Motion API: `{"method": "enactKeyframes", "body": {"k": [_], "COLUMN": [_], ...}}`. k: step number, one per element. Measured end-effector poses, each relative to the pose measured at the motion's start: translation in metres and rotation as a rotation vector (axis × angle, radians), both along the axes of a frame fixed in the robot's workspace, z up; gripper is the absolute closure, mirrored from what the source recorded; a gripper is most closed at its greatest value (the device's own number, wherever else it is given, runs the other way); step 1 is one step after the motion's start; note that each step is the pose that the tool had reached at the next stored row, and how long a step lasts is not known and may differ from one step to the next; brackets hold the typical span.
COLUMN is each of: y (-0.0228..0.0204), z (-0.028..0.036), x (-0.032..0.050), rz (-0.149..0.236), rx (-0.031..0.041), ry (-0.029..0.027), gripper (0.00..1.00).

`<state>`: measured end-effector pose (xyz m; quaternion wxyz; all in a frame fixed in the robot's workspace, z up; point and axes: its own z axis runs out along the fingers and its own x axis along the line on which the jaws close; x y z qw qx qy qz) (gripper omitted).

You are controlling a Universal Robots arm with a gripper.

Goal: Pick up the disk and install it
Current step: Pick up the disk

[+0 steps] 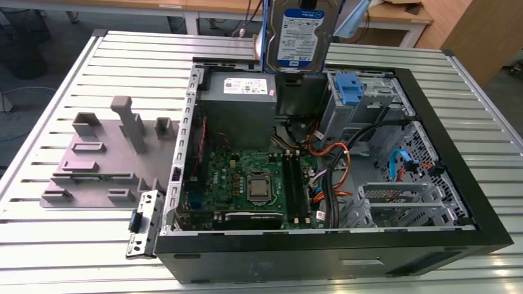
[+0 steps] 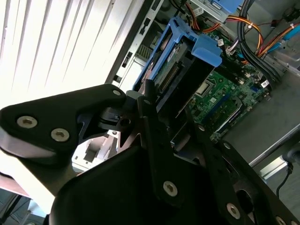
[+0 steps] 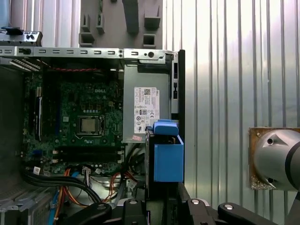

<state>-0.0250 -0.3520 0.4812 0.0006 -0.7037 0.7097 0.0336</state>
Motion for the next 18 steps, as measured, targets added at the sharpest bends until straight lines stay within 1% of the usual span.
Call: {"method": "enactKeyframes", "body": {"k": [10,14,18], "y": [-0.0069,-0.0100,-0.0105], "z": [-0.0001,-0.0002,-0.0003], "x": [0.0000,0.0000,0.0000], "rz": [0.000,0.000,0.000], "rx": [-0.0069,-0.0083,-0.0084], "ry": [0.0000,0.0000,0.0000], "gripper": [0.65,0.65,0.65]}}
